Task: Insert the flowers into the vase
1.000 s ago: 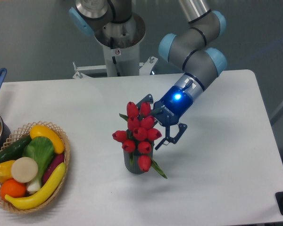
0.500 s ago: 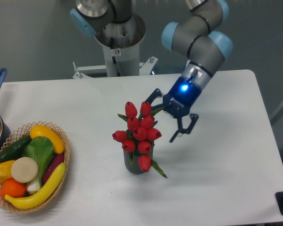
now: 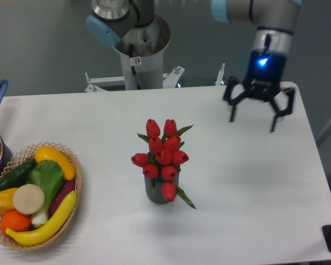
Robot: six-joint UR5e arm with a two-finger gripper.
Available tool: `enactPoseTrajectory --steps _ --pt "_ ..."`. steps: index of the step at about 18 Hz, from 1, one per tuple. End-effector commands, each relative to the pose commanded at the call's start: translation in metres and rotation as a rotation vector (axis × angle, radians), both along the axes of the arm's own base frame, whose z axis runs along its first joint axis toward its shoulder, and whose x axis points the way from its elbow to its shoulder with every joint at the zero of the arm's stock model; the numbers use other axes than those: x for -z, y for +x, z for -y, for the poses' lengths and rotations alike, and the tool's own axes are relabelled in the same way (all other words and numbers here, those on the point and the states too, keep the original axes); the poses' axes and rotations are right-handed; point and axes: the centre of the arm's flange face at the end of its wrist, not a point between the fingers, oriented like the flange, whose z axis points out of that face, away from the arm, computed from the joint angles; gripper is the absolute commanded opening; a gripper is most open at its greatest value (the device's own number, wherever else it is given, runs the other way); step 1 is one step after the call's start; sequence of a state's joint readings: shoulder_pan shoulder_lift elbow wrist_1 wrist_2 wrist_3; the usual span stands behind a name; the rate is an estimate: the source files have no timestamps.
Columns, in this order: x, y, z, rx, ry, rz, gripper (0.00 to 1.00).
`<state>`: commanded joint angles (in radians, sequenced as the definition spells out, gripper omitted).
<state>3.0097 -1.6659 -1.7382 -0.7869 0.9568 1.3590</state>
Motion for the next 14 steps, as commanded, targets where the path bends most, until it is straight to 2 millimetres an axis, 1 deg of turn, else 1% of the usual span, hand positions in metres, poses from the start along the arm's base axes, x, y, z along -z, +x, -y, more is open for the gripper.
enactPoseTrajectory --steps 2,4,5,9,11,14 --pt "-0.018 -0.006 0.002 -0.036 -0.068 -0.050 1.00" --pt "-0.027 -0.010 0.007 -0.065 -0.136 -0.065 1.00" --pt "-0.030 -0.012 0.010 -0.050 -0.181 -0.080 1.00" --pt "-0.016 -0.009 0.024 0.177 -0.385 -0.149 1.00" --pt "-0.016 -0.009 0.034 0.217 -0.428 -0.148 1.00" --pt "-0.016 -0.006 0.035 0.235 -0.450 -0.141 1.00"
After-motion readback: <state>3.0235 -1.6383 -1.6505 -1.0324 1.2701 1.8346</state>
